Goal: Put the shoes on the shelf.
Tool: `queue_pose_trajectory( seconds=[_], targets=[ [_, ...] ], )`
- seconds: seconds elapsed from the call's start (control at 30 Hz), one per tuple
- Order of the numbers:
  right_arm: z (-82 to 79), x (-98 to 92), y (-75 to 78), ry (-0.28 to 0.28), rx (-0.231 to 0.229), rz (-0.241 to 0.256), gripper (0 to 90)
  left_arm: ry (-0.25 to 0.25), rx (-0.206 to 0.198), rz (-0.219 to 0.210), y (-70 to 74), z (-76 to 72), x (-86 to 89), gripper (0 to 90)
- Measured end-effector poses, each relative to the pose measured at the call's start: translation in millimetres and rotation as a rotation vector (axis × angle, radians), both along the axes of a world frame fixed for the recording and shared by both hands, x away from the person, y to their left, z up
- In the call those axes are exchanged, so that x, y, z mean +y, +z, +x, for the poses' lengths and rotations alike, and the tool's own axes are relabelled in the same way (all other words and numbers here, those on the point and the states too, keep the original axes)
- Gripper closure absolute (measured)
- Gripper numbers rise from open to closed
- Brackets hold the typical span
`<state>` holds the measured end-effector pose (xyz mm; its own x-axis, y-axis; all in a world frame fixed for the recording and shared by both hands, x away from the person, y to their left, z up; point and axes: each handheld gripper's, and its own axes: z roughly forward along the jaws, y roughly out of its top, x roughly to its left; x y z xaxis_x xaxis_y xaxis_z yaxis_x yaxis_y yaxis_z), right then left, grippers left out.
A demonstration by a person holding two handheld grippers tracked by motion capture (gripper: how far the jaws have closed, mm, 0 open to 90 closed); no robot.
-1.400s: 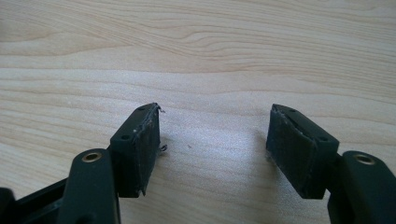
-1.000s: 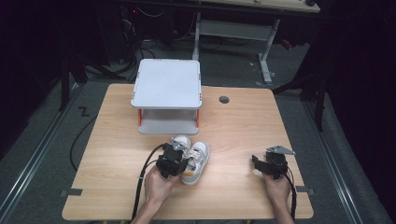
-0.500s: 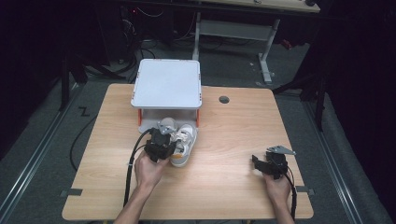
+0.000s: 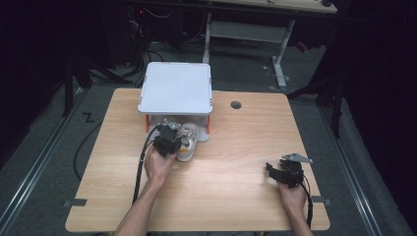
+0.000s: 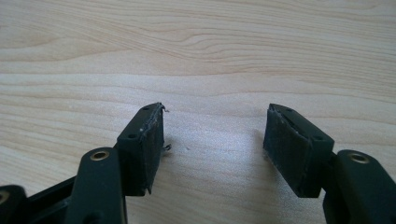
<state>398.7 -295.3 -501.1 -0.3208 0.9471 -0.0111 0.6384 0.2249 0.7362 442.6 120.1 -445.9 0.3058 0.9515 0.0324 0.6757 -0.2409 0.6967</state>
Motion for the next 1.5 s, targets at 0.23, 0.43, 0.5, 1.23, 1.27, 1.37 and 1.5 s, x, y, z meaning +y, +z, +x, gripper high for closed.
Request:
queue_pose_trajectory(
  seconds=[0.23,0.43,0.5,1.23,1.27,1.37,1.5],
  targets=[
    [-0.4,2.2,0.5,0.075,0.005,-0.012,38.4,0.039,-0.016,-0.028,-3.8,9.9,3.9,76.4],
    [2.4,-1.3,4.0,0.122,0.024,0.044,55.4,0.046,-0.031,-0.028,-6.5,12.8,4.3,75.1],
    [5.2,3.0,9.4,0.150,0.035,0.057,59.9,0.044,-0.032,-0.031,-7.4,13.0,3.4,73.3],
    [79.6,162.6,151.9,0.456,-0.130,0.174,75.5,-0.003,-0.063,-0.083,3.9,4.1,7.8,28.2],
    [82.8,169.0,155.6,0.456,-0.128,0.184,74.9,-0.005,-0.080,-0.096,7.7,1.7,7.9,27.9],
    [92.1,185.0,163.0,0.444,-0.123,0.197,72.6,-0.010,-0.132,-0.137,19.1,-5.4,12.3,26.9],
    [101.8,203.9,165.4,0.440,-0.124,0.169,72.3,-0.005,-0.130,-0.143,26.7,-14.4,19.3,23.2]
  ],
)
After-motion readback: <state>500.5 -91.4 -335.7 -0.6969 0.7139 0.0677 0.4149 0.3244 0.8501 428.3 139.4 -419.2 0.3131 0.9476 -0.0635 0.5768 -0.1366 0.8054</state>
